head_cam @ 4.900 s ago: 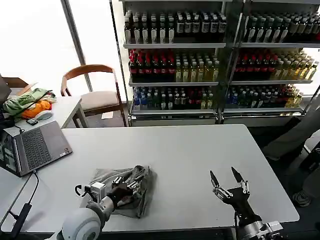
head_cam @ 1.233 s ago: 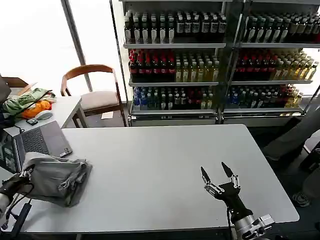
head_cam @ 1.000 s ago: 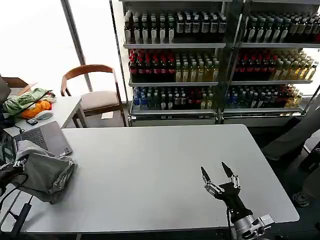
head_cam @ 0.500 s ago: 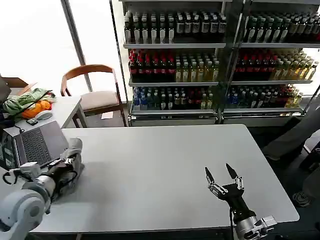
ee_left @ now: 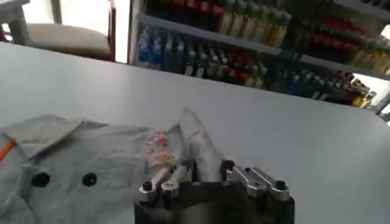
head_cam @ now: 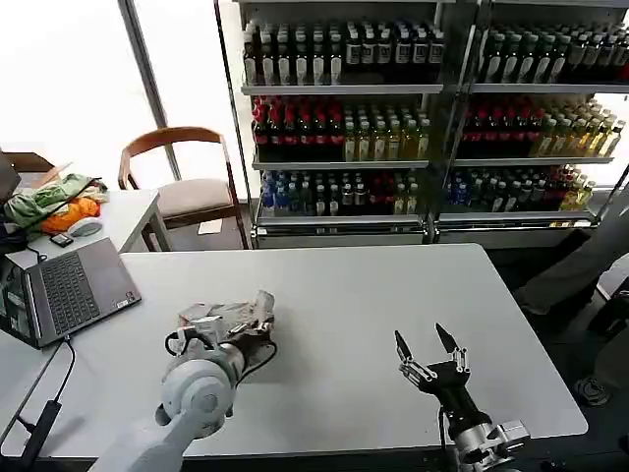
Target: Fold and organize the clothes.
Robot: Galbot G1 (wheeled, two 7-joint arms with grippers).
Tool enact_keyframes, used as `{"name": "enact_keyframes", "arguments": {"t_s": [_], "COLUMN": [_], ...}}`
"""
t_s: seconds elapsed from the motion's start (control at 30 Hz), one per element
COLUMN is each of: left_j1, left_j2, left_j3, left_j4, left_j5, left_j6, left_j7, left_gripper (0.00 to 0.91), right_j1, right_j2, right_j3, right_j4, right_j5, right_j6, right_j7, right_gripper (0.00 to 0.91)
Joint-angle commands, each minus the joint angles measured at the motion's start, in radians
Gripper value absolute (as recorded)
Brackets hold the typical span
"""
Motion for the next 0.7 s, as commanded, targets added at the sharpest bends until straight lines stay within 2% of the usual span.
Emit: {"name": "enact_keyframes", "arguments": {"t_s": [0.03, 0.07, 0.23, 0.4, 0.47, 0.57, 0.6, 0.7], "left_j1": [-0.123, -0.120, -0.098, -0.054, -0.016, 0.065, 0.088, 0.152], "left_j2": [-0.111, -0.105, -0.083, 0.024, 0.060, 0.084, 0.083, 0.071], "left_j3": [0.194, 0.167, 0.064, -0.118, -0.209, -0.360, -0.414, -0.526], "left_j4": [-0.033, -0.050, -0.112, -0.136, -0.140, -0.125, -0.120, -0.118], "left_j5": [-0.126, -0.137, -0.164, -0.070, 0.055, 0.246, 0.260, 0.272], "left_j6": [0.003, 0.003, 0.002, 0.001, 0.001, -0.046, -0.066, -0.106], "left_j7": [-0.107, -0.105, -0.071, 0.039, 0.167, 0.335, 0.377, 0.402], "left_gripper": [0.907, 0.907, 0.907, 0.907, 0.907, 0.907, 0.907, 0.907], "right_j1": [0.104, 0.127, 0.192, 0.317, 0.373, 0.490, 0.552, 0.649], "right_j2": [-0.003, -0.007, -0.014, 0.005, 0.008, 0.022, 0.024, 0.024], "right_j3": [-0.087, -0.096, -0.133, -0.226, -0.287, -0.388, -0.428, -0.536], "right_j4": [-0.025, -0.028, -0.038, -0.078, -0.106, -0.156, -0.189, -0.236], "right_j5": [0.030, 0.067, 0.139, 0.212, 0.247, 0.393, 0.432, 0.460], "right_j6": [-0.121, -0.146, -0.214, -0.319, -0.365, -0.485, -0.500, -0.505], "right_j7": [0.046, 0.055, 0.091, 0.162, 0.190, 0.264, 0.282, 0.275], "right_gripper": [0.907, 0.907, 0.907, 0.907, 0.907, 0.907, 0.907, 0.907]}}
